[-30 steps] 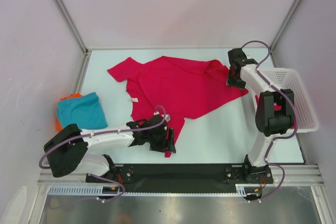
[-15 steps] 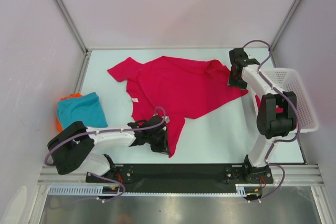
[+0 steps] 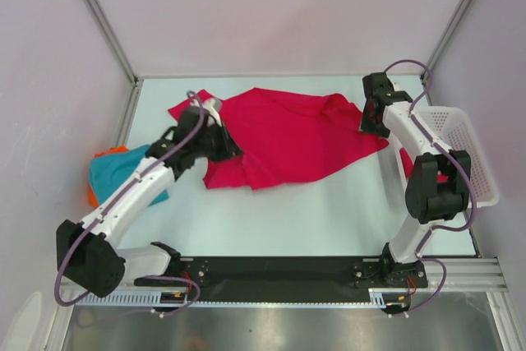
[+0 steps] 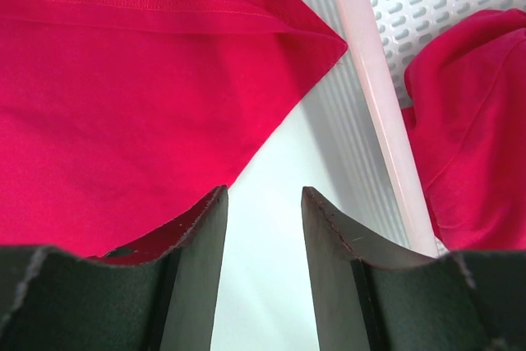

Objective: Fold and stack the t-shirts
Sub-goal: Flatten out the tshirt

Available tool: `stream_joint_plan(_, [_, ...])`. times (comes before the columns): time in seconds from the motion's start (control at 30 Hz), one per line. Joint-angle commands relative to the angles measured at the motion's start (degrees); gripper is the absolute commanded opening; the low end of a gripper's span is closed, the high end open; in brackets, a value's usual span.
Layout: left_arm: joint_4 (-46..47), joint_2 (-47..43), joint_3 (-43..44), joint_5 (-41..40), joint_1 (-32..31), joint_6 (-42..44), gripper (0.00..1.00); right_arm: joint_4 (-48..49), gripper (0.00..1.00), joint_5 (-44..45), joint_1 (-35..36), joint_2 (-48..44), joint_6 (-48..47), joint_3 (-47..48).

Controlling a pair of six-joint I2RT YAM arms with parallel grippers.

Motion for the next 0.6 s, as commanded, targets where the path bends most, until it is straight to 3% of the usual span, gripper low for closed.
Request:
stream_joint_plan(0.0, [-4.4, 2.3, 5.6, 3.6, 9.1, 6.1, 0.0, -0.8, 0.47, -0.8, 0.3, 0.8, -0.4, 3.2])
stream_joint_plan(0.17, [-0.4, 8.9, 4.1, 7.7, 15.9, 6.8, 0.0, -2.0, 0.48, -0.9, 1.7, 4.7, -0.8, 5.9])
stream_joint_plan(0.37, [5.2, 15.7, 0.0, 9.3, 19.6, 6.4, 0.01, -1.7, 0.48, -0.6, 3.2, 6.8, -0.9, 6.1])
stream_joint_plan(0.47, [7.0, 19.5, -0.7, 11.0, 19.6, 6.4, 0.18, -1.6, 0.48, -0.5, 3.7, 7.5, -0.9, 5.8])
stream_joint_plan(0.5, [7.7, 19.9, -1.1, 11.3, 19.6, 6.2, 0.34, -1.5, 0.48, -0.4, 3.8, 7.8, -0.9, 5.8])
stream_joint_plan(0.57, [7.9, 20.4, -1.4, 11.4, 19.6, 6.2, 0.52, -1.6, 0.48, -0.2, 3.9, 8.1, -1.0, 5.7])
